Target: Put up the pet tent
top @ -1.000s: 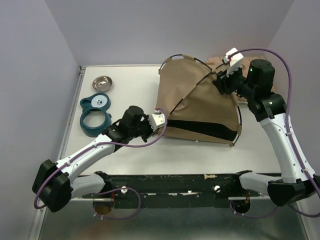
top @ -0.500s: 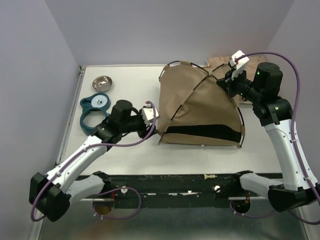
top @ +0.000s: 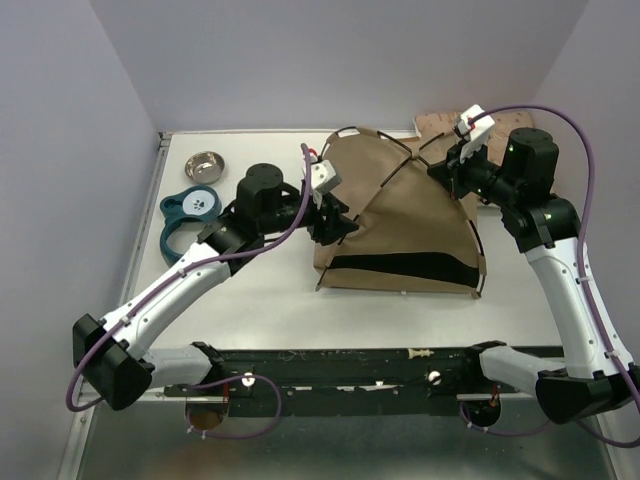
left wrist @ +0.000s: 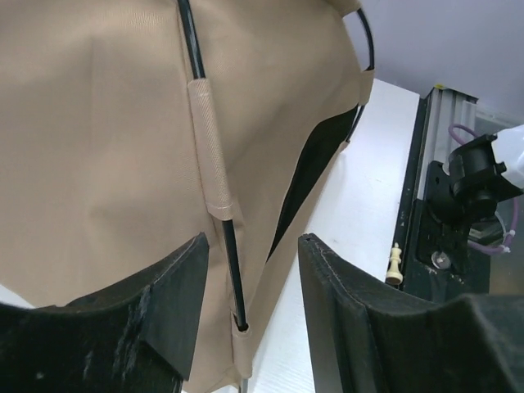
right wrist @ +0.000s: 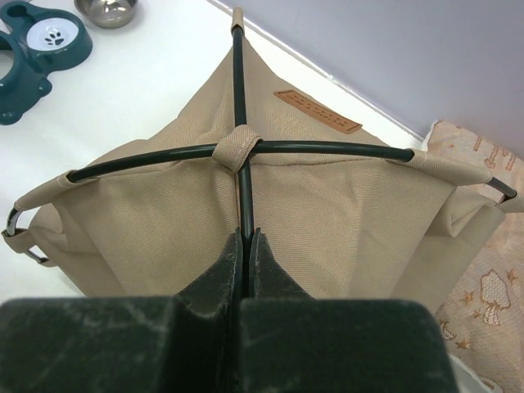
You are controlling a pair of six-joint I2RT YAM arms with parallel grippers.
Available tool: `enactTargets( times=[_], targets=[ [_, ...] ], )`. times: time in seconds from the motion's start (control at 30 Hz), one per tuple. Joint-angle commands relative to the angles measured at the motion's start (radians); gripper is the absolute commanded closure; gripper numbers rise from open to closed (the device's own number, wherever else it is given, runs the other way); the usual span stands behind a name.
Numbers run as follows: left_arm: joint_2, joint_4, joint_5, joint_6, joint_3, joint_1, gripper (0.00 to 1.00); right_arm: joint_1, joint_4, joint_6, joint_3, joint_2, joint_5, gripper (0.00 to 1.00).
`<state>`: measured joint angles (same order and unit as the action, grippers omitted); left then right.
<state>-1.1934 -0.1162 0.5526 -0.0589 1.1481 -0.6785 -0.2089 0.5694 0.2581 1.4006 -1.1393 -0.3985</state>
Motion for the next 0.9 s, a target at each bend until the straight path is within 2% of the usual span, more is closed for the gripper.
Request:
enactTargets(
  times=[0.0, 0.07, 0.13, 0.2, 0.3, 0.37, 0.43, 0.5, 0.6, 0.77, 0.87],
  targets=[
    [-0.052, 0.029, -0.046, -0.071, 0.010, -0.021, 0.40, 0.006, -0.060, -0.025, 0.003, 0.015, -0.022, 0.99],
    [-0.067, 0.038, -0.062, -0.071, 0.001, -0.032, 0.42, 0.006, -0.062, -0.026, 0.003, 0.015, -0.022, 0.99],
    [-0.078, 0.055, -0.063, -0.071, -0.014, -0.036, 0.48, 0.006, -0.063, -0.028, 0.005, 0.016, -0.020, 0.99],
    [-0.086, 0.072, -0.069, -0.065, -0.030, -0.042, 0.62, 0.005, -0.063, -0.028, 0.005, 0.018, -0.019, 0.99],
    [-0.101, 0.061, -0.079, -0.052, -0.034, -0.050, 0.77, 0.006, -0.066, -0.036, 0.008, 0.018, -0.014, 0.99],
    [-0.103, 0.035, -0.077, -0.035, -0.039, -0.050, 0.92, 0.006, -0.068, -0.037, 0.011, 0.019, -0.008, 0.99],
    [-0.092, 0.006, -0.082, -0.003, -0.051, -0.050, 0.97, 0.008, -0.078, -0.040, 0.014, 0.018, 0.015, 0.99],
    [-0.078, -0.022, -0.094, 0.024, -0.070, -0.049, 0.96, 0.006, -0.082, -0.042, 0.021, 0.018, 0.018, 0.99],
    [-0.074, -0.023, -0.094, 0.024, -0.085, -0.050, 0.86, 0.006, -0.086, -0.052, 0.018, 0.021, 0.001, 0.99],
    [-0.100, 0.003, -0.091, 0.005, -0.071, -0.050, 0.85, 0.006, -0.086, -0.065, 0.008, 0.021, -0.011, 0.99],
    [-0.110, 0.016, -0.083, -0.005, -0.053, -0.050, 0.75, 0.006, -0.083, -0.065, 0.003, 0.027, -0.014, 0.99]
  ],
)
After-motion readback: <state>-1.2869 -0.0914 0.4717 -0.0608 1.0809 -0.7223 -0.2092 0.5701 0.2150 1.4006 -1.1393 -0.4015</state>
